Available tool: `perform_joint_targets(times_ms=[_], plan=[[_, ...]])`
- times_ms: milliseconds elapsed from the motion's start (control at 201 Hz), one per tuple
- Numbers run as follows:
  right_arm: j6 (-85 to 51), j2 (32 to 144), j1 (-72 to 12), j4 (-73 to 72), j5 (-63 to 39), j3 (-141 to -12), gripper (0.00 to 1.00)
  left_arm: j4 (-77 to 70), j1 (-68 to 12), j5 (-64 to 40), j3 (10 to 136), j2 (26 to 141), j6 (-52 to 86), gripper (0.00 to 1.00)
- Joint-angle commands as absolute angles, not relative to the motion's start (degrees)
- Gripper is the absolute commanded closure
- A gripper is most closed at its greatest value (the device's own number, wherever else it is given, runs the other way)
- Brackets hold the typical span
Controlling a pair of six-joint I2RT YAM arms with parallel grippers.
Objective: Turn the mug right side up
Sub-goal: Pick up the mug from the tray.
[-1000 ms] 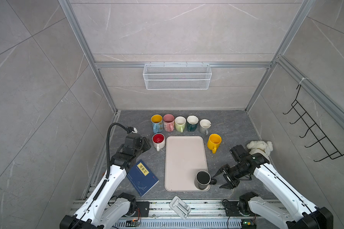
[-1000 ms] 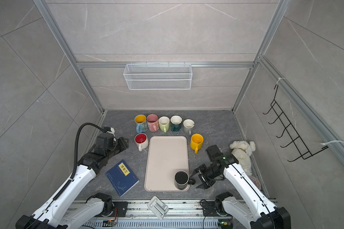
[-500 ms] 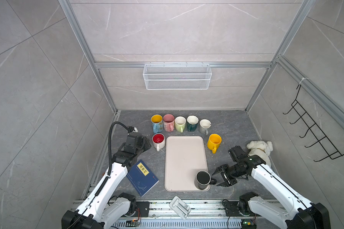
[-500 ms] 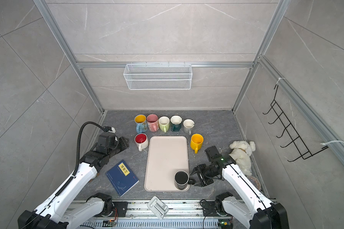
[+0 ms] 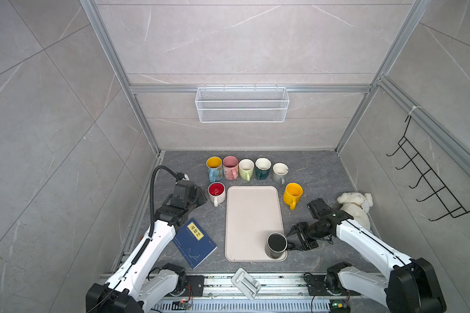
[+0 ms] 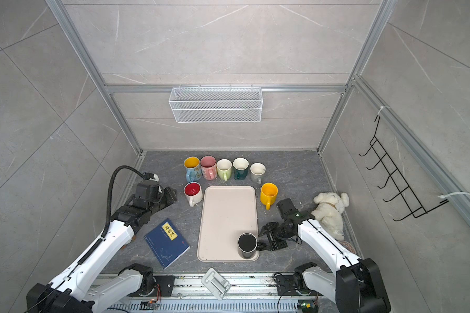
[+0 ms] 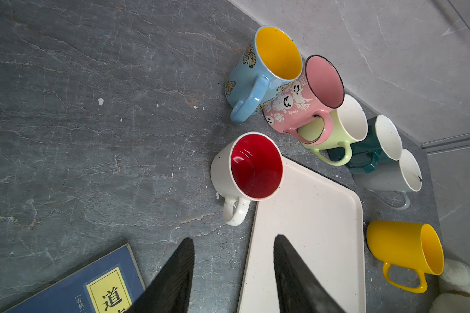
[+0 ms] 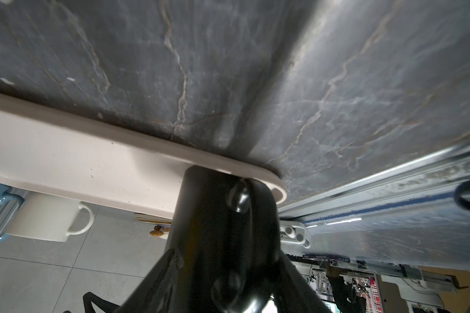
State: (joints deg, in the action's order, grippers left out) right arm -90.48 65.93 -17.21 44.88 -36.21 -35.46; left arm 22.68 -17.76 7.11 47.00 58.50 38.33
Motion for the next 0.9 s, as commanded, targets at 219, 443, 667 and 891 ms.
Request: perform_joint_targets(times_ms=[219, 443, 667, 891], plan=[[-91.85, 69.18, -17.22, 40.27, -36.58, -34.45, 0.5, 21.23, -18.01, 7.66, 49.43, 58.5, 37.14, 0.49], [-90.99, 72.21, -17.81, 38.26, -37.6, -35.58, 0.5, 21.36, -17.97, 7.75, 49.39, 58.49, 37.18, 0.49], [-90.75, 75.15, -18.65, 35.89, -38.32, -36.52, 0.61, 21.47, -18.01, 8.13, 49.26, 58.53, 37.18, 0.49], [-89.66, 77.26, -19.34, 34.82, -39.2, -37.84, 0.76, 21.45, -18.02, 8.43, 49.31, 58.55, 37.18, 0.49]])
